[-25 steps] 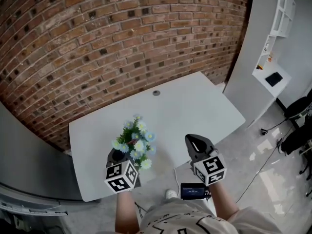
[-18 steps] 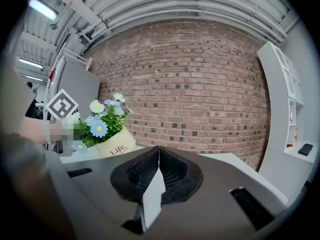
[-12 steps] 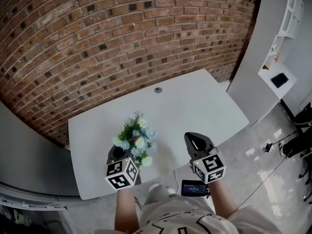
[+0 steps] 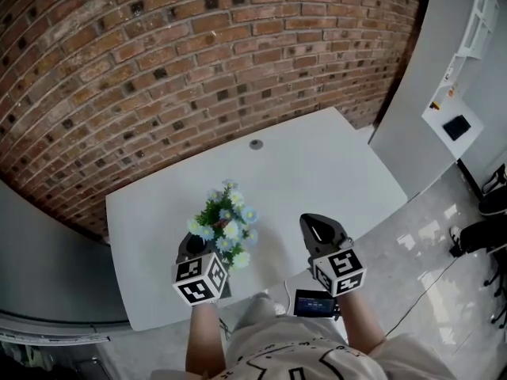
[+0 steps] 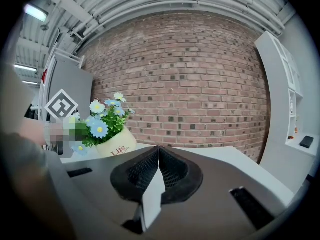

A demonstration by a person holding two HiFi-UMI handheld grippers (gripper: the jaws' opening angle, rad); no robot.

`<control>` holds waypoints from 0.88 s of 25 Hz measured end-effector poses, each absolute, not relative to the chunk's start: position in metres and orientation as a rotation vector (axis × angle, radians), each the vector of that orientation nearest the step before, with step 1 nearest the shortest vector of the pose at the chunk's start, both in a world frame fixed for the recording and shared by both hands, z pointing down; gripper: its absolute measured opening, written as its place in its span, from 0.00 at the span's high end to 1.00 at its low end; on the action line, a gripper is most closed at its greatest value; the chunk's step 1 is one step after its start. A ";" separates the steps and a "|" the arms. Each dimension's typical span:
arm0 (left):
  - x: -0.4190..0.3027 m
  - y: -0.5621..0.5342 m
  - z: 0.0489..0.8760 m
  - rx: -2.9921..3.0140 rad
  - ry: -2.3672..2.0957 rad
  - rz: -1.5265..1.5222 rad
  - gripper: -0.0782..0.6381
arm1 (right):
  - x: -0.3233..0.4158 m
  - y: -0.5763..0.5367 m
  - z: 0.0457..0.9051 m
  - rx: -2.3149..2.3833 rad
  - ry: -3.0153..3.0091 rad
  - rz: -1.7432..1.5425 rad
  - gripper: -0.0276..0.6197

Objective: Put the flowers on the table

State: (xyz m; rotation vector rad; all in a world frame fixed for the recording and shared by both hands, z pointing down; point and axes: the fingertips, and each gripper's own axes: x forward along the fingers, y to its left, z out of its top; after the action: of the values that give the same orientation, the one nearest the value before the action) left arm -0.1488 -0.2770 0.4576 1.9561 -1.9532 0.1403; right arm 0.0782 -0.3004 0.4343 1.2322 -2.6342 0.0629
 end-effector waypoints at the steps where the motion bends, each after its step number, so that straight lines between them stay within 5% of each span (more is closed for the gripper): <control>1: -0.150 -0.282 0.460 1.954 -1.949 0.144 0.81 | 0.078 -0.305 0.436 1.235 -2.631 0.064 0.93; 22: -0.173 -0.368 0.533 1.861 -1.835 0.287 0.81 | 0.062 -0.394 0.499 1.218 -2.519 0.272 0.93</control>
State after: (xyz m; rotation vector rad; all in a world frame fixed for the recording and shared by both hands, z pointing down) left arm -0.1731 -0.3676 0.5330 1.8607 -1.8346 0.2870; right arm 0.0615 -0.3945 0.4992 1.2182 -2.5185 0.2720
